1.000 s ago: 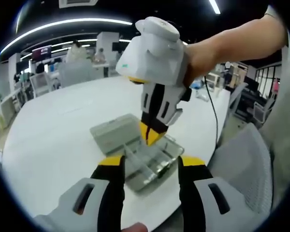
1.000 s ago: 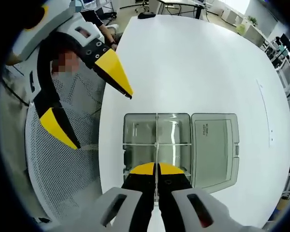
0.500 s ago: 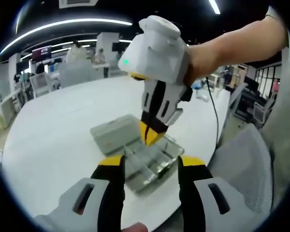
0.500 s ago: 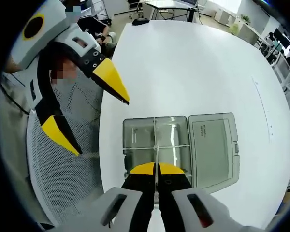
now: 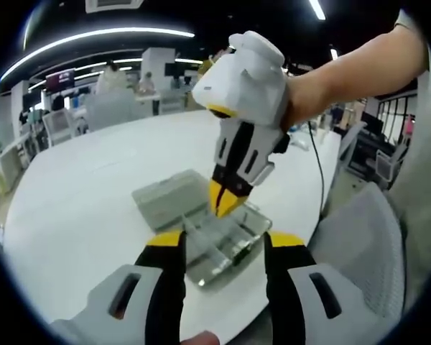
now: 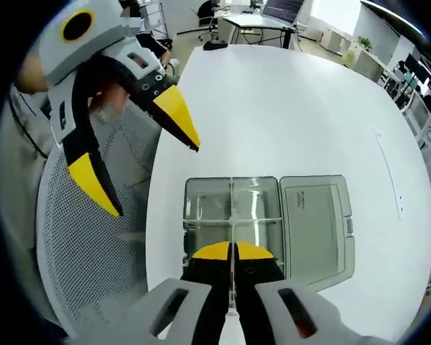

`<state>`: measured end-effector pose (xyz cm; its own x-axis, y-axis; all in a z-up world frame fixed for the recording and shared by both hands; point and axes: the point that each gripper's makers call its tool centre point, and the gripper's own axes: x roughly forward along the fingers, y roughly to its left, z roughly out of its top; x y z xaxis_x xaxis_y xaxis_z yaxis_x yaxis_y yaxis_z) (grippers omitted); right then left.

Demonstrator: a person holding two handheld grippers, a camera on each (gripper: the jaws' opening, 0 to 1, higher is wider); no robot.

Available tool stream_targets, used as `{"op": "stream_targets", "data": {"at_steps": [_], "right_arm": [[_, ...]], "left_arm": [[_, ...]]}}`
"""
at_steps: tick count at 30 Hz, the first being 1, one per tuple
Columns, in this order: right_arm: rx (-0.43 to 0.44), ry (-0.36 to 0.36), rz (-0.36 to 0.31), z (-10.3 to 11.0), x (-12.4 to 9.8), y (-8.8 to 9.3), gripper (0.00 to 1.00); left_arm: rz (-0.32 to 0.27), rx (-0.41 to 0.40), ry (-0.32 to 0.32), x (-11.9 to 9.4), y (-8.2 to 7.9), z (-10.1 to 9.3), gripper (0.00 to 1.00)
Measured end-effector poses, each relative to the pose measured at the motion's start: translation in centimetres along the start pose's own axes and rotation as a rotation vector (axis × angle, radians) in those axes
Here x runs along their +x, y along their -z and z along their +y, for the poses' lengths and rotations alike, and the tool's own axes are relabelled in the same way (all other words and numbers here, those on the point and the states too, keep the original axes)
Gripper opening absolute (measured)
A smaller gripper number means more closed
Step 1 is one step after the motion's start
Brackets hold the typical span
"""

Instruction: Insert the divider into the dual guide fixture by aligning both edges with the guide slots and pushing it downward to the bottom, including one-sided entry, uneven engagement, binding, and posture correction.

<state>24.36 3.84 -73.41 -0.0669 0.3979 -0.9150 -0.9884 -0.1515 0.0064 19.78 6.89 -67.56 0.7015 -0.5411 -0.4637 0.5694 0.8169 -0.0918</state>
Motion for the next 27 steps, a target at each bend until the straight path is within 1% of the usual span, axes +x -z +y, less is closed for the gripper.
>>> {"op": "stream_targets", "data": {"at_steps": [1,2,3,5,10,12,13,15,17,27], "right_arm": [[0.001,-0.006,-0.012,0.10,0.04,-0.01,0.00],[-0.016,-0.006,-0.030,0.14,0.05,-0.12,0.00],[0.013,-0.009,-0.036,0.09,-0.01,-0.13,0.00],[0.029,-0.015,-0.038,0.11,-0.04,-0.05,0.00],[-0.025,-0.017,-0.054,0.41,0.13,-0.23,0.00],[-0.019,-0.016,-0.055,0.23,0.18,-0.20,0.00],[-0.039,-0.018,-0.060,0.10,0.26,-0.16,0.00],[-0.026,-0.018,-0.061,0.02,0.29,-0.14,0.00],[-0.036,-0.019,-0.065,-0.12,0.35,-0.11,0.00],[-0.025,-0.019,-0.083,-0.04,0.19,-0.01,0.00]], "left_arm": [[0.000,0.001,0.001,0.01,-0.02,-0.01,0.42],[0.001,0.003,0.001,0.01,-0.03,0.02,0.42],[0.001,0.003,0.001,0.00,-0.05,0.03,0.42],[0.001,0.004,0.001,-0.02,-0.05,0.06,0.42],[0.003,0.005,0.000,0.01,0.06,0.15,0.42],[0.005,0.006,-0.001,0.05,0.09,0.18,0.42],[0.004,0.006,-0.001,0.06,0.08,0.20,0.42],[0.003,0.005,-0.003,0.08,0.05,0.30,0.42],[0.004,0.004,-0.003,0.11,0.09,0.32,0.42],[0.005,0.006,-0.003,0.17,0.17,0.41,0.42]]}}
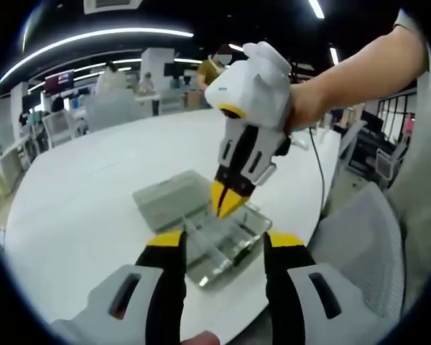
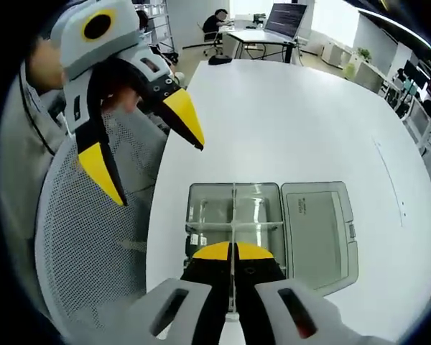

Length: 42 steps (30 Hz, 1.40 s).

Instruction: Insert the divider into the dual guide fixture by aligning both edges with the guide slots and pushing it downward to the bottom, including one-sided entry, uneven engagement, binding, and posture correction.

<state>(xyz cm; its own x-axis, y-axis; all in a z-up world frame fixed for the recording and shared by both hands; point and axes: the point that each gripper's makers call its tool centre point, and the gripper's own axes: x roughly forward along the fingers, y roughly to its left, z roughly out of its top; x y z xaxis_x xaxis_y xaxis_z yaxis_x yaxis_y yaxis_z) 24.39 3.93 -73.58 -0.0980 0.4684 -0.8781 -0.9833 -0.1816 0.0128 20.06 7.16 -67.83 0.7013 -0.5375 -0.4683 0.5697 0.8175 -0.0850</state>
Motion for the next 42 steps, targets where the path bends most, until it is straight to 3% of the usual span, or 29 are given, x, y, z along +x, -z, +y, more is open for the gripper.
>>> {"op": "stream_targets", "data": {"at_steps": [26,34,42], "right_arm": [[-0.013,0.014,-0.042,0.3,-0.3,0.0,0.00],[0.032,0.018,-0.080,0.1,-1.1,-0.1,0.00],[0.024,0.020,-0.089,-0.2,-1.6,-0.1,0.00]], "left_arm": [[0.000,-0.003,-0.001,-0.1,0.0,-0.4,0.42],[-0.002,-0.002,0.001,0.0,-0.1,-0.4,0.42],[-0.001,-0.006,0.003,0.0,0.0,-0.3,0.41]]}}
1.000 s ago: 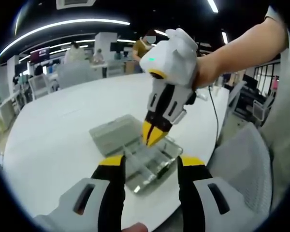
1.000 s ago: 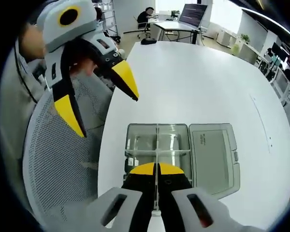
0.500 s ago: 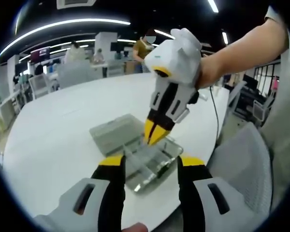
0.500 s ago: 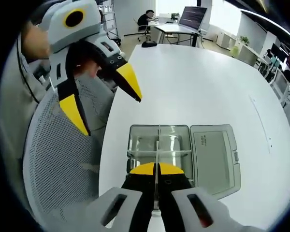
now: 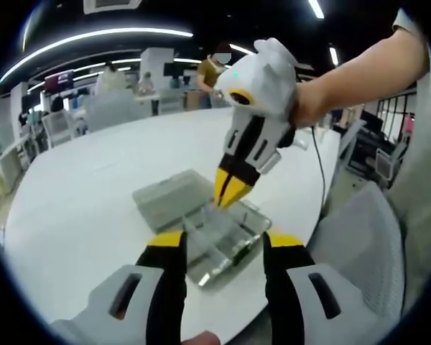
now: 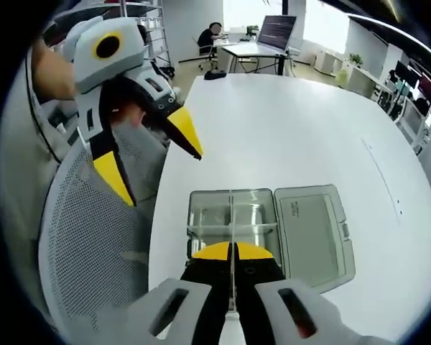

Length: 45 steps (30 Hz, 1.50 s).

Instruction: Insert the divider into the dual guide fixture by aligning both edges with the guide slots and pushing it downward to the bottom, including one-sided entry, uneven engagement, binding, and posture correction.

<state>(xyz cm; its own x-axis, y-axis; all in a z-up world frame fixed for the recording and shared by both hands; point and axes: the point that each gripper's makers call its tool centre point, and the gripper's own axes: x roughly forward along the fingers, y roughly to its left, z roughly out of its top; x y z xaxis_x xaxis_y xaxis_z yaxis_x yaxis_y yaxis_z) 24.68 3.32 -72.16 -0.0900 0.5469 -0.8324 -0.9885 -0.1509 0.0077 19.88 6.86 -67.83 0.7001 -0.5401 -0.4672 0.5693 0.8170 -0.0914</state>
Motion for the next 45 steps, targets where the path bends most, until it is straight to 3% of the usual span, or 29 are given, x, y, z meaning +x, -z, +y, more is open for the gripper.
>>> {"op": "stream_targets", "data": {"at_steps": [12,21,29,34,45], "right_arm": [[-0.004,-0.015,-0.014,0.4,-0.2,-0.3,0.00],[-0.001,-0.041,-0.054,1.3,-0.7,-1.3,0.00],[-0.017,-0.052,-0.065,1.7,-1.1,-1.6,0.00],[-0.025,-0.055,-0.061,1.8,-1.6,-1.3,0.00],[-0.069,-0.097,-0.088,2.7,-2.5,-2.0,0.00]], "left_arm": [[0.005,0.009,0.024,0.7,0.2,0.2,0.30],[0.005,0.029,0.056,2.4,-0.8,0.2,0.24],[0.004,0.059,0.061,3.0,-1.3,0.2,0.11],[0.016,0.058,0.053,3.2,-0.8,0.8,0.11],[0.037,0.099,0.132,4.0,-0.7,-0.1,0.03]]}}
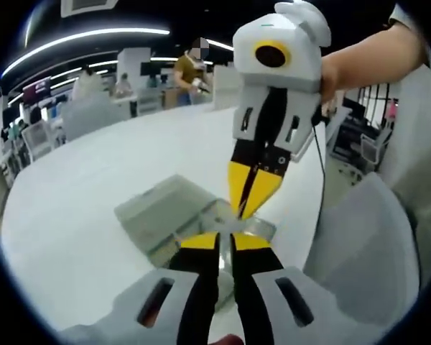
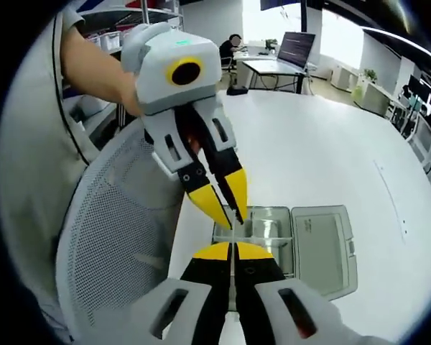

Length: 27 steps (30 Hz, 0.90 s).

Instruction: Insert the divider into the dual guide fixture by aligning both edges with the guide slots and pushing it downward to the bottom, including one-sided entry, uneven engagement, binding, and posture correction.

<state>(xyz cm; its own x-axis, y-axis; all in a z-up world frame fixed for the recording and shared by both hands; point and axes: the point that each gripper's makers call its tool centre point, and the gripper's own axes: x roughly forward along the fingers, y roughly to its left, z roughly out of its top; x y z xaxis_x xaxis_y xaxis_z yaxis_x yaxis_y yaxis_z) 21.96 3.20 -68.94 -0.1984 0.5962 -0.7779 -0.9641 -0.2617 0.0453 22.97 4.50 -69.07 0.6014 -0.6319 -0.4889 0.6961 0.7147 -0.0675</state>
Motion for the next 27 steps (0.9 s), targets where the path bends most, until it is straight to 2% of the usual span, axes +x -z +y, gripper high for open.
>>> {"op": "stream_targets", "data": {"at_steps": [6,9,20,24,27], "right_arm": [[-0.015,-0.027,0.012,0.2,0.0,0.3,0.00],[-0.029,-0.036,0.043,0.4,0.0,0.4,0.00],[-0.095,-0.034,0.118,0.3,0.0,0.5,0.00],[-0.155,-0.039,0.151,0.3,0.0,0.5,0.00],[-0.245,-0.046,0.174,0.4,0.0,0.5,0.00]], "left_arm": [[0.008,0.033,0.046,0.0,0.1,-0.6,0.01],[0.019,0.043,0.063,0.1,0.2,-0.9,0.00],[0.028,0.072,0.088,0.2,0.2,-1.5,0.00],[0.028,0.078,0.090,0.3,0.2,-1.6,0.00],[0.027,0.084,0.090,0.3,0.1,-1.6,0.00]]}}
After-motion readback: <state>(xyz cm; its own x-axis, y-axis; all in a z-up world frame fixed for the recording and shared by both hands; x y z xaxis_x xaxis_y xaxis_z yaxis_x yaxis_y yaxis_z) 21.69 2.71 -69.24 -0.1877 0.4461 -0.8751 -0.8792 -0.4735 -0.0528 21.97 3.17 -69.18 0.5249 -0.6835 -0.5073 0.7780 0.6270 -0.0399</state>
